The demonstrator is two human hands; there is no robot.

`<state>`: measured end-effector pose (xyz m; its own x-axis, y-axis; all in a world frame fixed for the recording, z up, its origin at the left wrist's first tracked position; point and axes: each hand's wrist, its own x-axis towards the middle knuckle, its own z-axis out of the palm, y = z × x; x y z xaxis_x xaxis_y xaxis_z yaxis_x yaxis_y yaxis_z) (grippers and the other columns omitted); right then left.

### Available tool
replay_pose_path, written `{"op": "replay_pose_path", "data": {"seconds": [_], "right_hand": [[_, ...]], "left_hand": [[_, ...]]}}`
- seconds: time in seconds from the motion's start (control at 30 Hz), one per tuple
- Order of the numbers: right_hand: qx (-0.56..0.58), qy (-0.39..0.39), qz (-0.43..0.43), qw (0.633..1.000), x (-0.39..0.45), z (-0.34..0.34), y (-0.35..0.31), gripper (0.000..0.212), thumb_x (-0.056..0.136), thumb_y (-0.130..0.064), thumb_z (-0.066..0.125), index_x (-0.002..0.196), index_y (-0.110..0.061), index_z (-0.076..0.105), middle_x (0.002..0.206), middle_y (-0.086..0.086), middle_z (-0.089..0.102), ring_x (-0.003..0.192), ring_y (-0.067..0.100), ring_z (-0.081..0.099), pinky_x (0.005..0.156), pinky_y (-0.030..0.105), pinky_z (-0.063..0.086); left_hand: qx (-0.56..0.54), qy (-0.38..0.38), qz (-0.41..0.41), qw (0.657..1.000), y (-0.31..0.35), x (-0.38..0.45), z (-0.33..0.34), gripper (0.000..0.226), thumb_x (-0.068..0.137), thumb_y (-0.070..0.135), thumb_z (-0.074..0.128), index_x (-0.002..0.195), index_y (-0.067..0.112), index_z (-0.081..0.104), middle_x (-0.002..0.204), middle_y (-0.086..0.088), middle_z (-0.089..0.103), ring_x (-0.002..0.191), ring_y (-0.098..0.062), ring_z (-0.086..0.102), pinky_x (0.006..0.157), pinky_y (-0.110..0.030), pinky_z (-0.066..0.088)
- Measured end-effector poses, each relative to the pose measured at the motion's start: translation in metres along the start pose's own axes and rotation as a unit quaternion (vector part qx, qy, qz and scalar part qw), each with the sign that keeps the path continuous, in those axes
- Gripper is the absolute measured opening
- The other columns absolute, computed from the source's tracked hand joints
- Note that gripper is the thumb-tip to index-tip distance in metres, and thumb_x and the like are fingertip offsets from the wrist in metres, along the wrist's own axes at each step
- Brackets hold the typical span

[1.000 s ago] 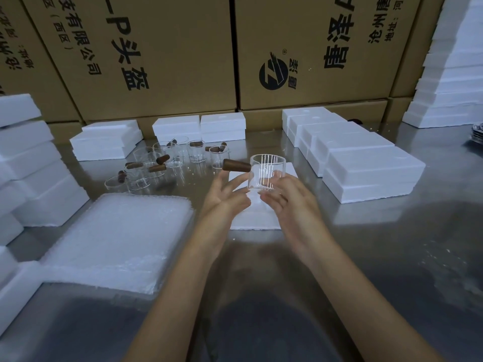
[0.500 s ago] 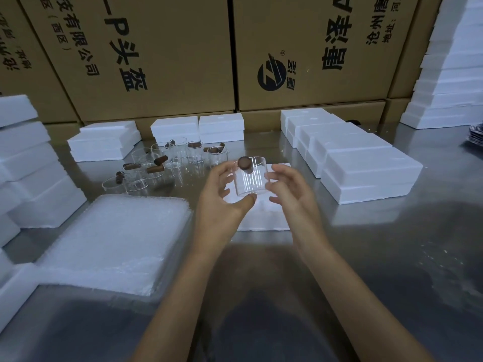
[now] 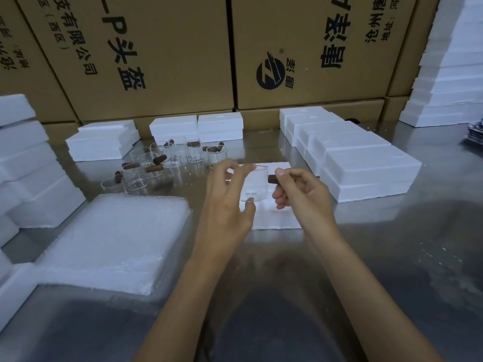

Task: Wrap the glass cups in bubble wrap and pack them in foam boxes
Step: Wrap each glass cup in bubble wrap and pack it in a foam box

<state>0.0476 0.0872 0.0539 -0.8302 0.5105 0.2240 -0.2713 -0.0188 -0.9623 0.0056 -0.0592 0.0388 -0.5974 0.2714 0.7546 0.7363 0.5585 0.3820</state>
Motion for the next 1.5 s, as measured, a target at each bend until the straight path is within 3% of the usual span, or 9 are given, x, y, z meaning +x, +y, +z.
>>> {"op": "replay_pose_path", "data": {"seconds": [0.1, 0.23, 0.4, 0.53, 0.73, 0.83, 1.0, 1.3, 1.5], "right_hand": [[0.037, 0.006, 0.015, 0.999, 0.003, -0.002, 0.003, 0.01, 0.097, -0.017, 0.064, 0.094, -0.008, 0.069, 0.071, 0.002, 0.072, 0.06, 0.012, 0.062, 0.061, 0.024, 0.056], [0.047, -0.005, 0.015, 0.999, 0.004, -0.005, 0.007, 0.009, 0.099, -0.009, 0.059, 0.097, -0.007, 0.068, 0.08, 0.004, 0.074, 0.067, 0.013, 0.065, 0.066, 0.024, 0.058], [0.08, -0.06, 0.019, 0.995, 0.003, -0.002, 0.01, 0.013, 0.1, -0.002, 0.054, 0.1, -0.009, 0.066, 0.092, 0.009, 0.072, 0.079, 0.018, 0.068, 0.074, 0.028, 0.056], [0.094, -0.087, 0.021, 0.992, 0.004, -0.001, 0.011, 0.015, 0.101, 0.0, 0.052, 0.102, -0.009, 0.064, 0.091, 0.009, 0.07, 0.08, 0.019, 0.067, 0.076, 0.029, 0.056], [0.009, -0.086, -0.012, 0.996, 0.004, -0.003, 0.011, 0.011, 0.099, -0.004, 0.057, 0.103, -0.01, 0.065, 0.08, -0.009, 0.072, 0.071, 0.007, 0.065, 0.07, 0.022, 0.055], [-0.06, -0.06, -0.054, 0.995, 0.002, -0.001, 0.01, 0.011, 0.099, -0.011, 0.059, 0.095, -0.018, 0.065, 0.082, -0.013, 0.07, 0.066, 0.002, 0.06, 0.067, 0.02, 0.052], [-0.108, 0.011, -0.04, 0.993, 0.002, 0.0, 0.01, 0.018, 0.1, -0.031, 0.059, 0.087, -0.024, 0.07, 0.056, -0.022, 0.058, 0.054, 0.001, 0.05, 0.063, 0.023, 0.043], [-0.111, 0.004, 0.028, 0.993, 0.002, 0.0, 0.009, 0.038, 0.098, -0.045, 0.057, 0.077, -0.017, 0.072, 0.049, -0.009, 0.055, 0.041, 0.004, 0.044, 0.051, 0.019, 0.036], [-0.068, -0.105, 0.078, 0.989, 0.002, -0.002, 0.004, 0.037, 0.101, -0.037, 0.054, 0.083, -0.01, 0.073, 0.053, 0.003, 0.055, 0.043, 0.016, 0.041, 0.045, 0.022, 0.035]], "left_hand": [[-0.042, -0.029, -0.001, 0.999, -0.001, -0.001, 0.002, 0.076, 0.074, 0.007, 0.08, 0.137, 0.032, 0.045, 0.139, 0.007, 0.036, 0.128, -0.003, 0.037, 0.102, 0.001, 0.023], [-0.162, -0.037, -0.111, 0.98, -0.006, 0.0, 0.006, 0.082, 0.073, 0.025, 0.086, 0.141, 0.038, 0.04, 0.136, 0.027, 0.041, 0.131, 0.005, 0.04, 0.102, -0.005, 0.031], [-0.122, -0.032, -0.136, 0.983, -0.018, 0.0, 0.011, 0.07, 0.076, 0.025, 0.085, 0.133, 0.041, 0.047, 0.129, 0.028, 0.051, 0.121, 0.004, 0.045, 0.103, -0.025, 0.044], [-0.108, -0.023, -0.142, 0.984, -0.02, 0.0, 0.011, 0.073, 0.078, 0.027, 0.085, 0.133, 0.049, 0.043, 0.12, 0.051, 0.041, 0.116, 0.026, 0.034, 0.091, -0.006, 0.03], [-0.154, -0.015, -0.149, 0.977, -0.016, -0.001, 0.008, 0.064, 0.075, 0.029, 0.081, 0.122, 0.056, 0.047, 0.12, 0.038, 0.051, 0.12, 0.002, 0.049, 0.095, -0.018, 0.042], [-0.185, -0.006, -0.177, 0.967, -0.011, -0.001, 0.007, 0.054, 0.075, 0.038, 0.075, 0.125, 0.045, 0.053, 0.116, 0.025, 0.055, 0.112, 0.001, 0.054, 0.096, -0.026, 0.05], [-0.203, -0.03, -0.178, 0.962, 0.0, -0.002, 0.005, 0.064, 0.074, 0.044, 0.082, 0.119, 0.061, 0.039, 0.111, 0.024, 0.053, 0.103, 0.005, 0.053, 0.079, -0.005, 0.041], [-0.148, 0.004, -0.149, 0.978, 0.003, -0.002, 0.008, 0.061, 0.077, 0.041, 0.082, 0.118, 0.054, 0.039, 0.116, 0.031, 0.051, 0.106, 0.002, 0.052, 0.08, -0.006, 0.042], [-0.134, -0.026, -0.154, 0.979, -0.003, -0.002, 0.003, 0.067, 0.079, 0.035, 0.08, 0.129, 0.049, 0.038, 0.116, 0.041, 0.044, 0.113, 0.0, 0.051, 0.096, -0.03, 0.049]]}}
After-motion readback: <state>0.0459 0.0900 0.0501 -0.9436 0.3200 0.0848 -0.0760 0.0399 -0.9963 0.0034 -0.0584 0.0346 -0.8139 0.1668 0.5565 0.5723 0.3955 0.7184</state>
